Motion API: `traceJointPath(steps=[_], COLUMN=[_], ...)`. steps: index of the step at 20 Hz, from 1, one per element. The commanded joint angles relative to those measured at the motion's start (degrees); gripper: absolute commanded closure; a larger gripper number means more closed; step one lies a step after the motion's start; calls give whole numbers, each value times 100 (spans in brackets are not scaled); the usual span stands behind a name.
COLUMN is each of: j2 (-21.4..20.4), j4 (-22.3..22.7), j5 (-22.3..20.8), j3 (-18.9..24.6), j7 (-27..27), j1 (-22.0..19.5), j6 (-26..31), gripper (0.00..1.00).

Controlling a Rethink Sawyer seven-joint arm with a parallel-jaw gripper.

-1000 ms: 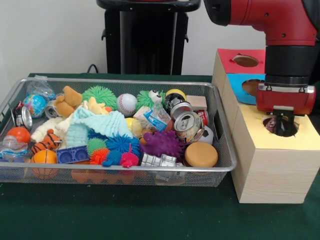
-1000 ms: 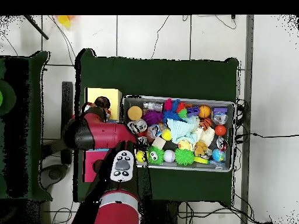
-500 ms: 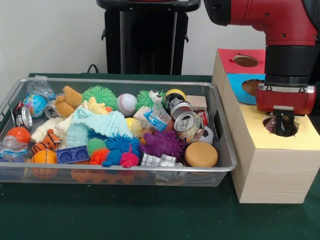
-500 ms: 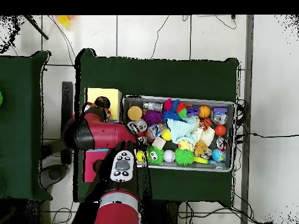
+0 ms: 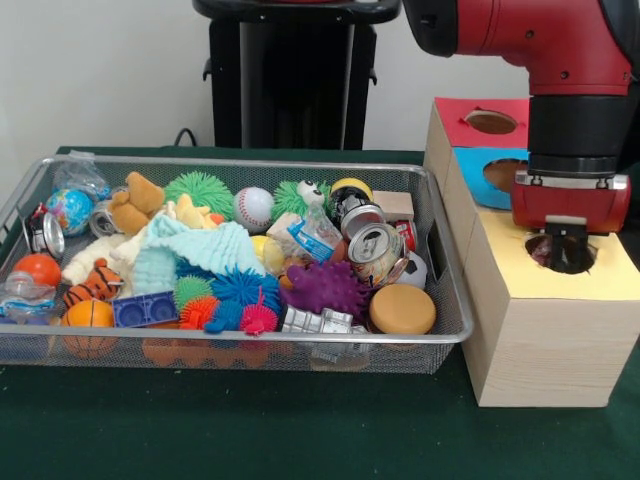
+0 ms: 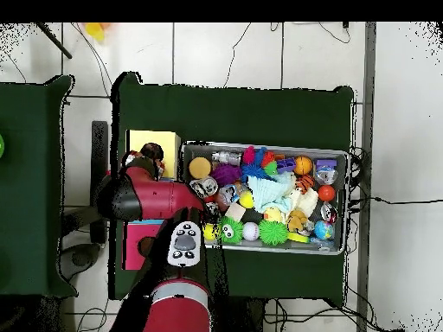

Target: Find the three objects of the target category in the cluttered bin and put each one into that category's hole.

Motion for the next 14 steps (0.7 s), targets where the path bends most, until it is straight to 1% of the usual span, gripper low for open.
traceJointPath(steps=[1,3,9,11,14], j2=[604,662,620,560,321], j4=[218,208,184,184,303], j5=[-457,-569,-482,-353,-212], j3=[880,1042,855,666,624], j7=[454,402,511,575,587], j1=[-351,-486,-340,-188,-149], j6=[-255,-334,-206,-59,450], gripper=[100,100,100,100,100])
